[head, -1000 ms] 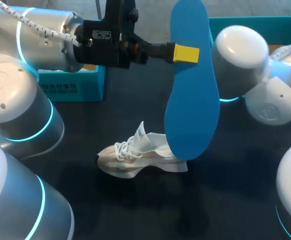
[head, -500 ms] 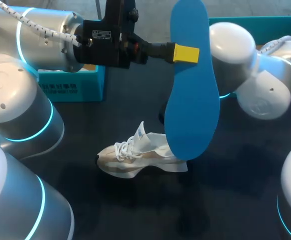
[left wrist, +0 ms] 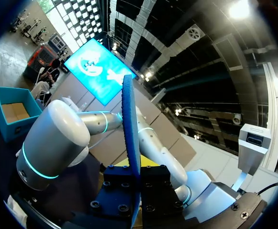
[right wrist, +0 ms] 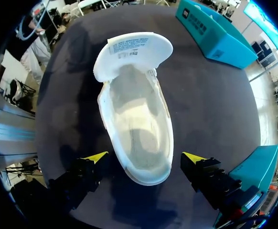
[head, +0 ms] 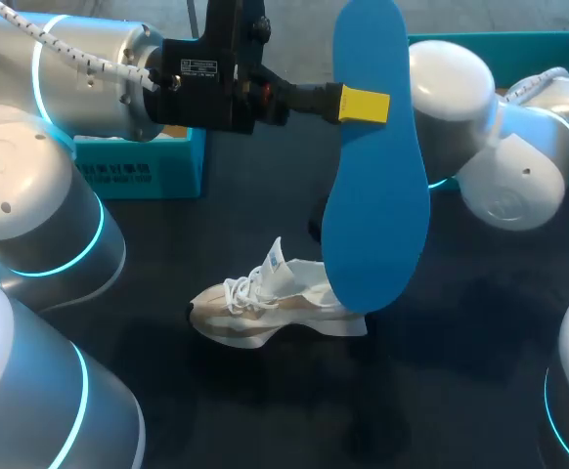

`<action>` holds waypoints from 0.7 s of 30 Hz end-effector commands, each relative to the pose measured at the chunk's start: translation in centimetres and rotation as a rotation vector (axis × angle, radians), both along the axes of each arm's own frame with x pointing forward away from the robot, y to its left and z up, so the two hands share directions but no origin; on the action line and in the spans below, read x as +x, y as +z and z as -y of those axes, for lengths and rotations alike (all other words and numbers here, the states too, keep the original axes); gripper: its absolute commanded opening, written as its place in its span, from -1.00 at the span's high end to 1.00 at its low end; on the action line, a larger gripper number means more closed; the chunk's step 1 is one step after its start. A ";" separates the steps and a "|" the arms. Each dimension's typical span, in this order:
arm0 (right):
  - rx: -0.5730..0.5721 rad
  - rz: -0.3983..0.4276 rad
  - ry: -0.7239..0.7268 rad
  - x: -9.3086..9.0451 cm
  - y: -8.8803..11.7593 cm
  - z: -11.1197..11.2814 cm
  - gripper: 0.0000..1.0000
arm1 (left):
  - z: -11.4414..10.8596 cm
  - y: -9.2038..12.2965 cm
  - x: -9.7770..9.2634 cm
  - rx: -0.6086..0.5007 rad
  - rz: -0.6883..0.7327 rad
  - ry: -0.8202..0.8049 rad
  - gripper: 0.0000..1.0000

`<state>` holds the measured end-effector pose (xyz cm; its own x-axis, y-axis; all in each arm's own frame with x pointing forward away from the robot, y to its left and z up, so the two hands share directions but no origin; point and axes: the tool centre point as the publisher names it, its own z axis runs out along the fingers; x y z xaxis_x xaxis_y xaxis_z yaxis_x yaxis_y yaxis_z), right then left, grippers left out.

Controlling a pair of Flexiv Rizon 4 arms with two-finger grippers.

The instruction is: Take the shoe out of the shoebox, open the shoe tongue, remove and reinsert the insole, then place the shoe into the shoebox

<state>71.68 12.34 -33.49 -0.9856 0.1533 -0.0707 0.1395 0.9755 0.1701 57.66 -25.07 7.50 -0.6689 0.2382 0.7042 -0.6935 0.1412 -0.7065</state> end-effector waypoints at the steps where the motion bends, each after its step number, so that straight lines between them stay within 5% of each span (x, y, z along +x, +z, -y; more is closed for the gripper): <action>1: 0.001 0.002 0.001 0.0 -0.1 0.0 -1.00 | 0.0 -0.2 -0.1 -0.001 0.000 0.002 1.00; 9: 0.001 0.002 0.001 0.0 -0.1 0.0 -1.00 | 0.0 -0.2 -0.1 -0.001 0.000 0.002 1.00; 21: -0.005 -0.002 0.063 3.6 -1.3 -2.6 -1.00 | 0.0 -0.2 -0.1 -0.001 0.000 0.002 1.00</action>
<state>73.99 13.54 -33.48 -0.9909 0.1000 -0.0905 0.0827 0.9805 0.1781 57.66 -25.07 7.51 -0.6689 0.2382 0.7042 -0.6935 0.1412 -0.7065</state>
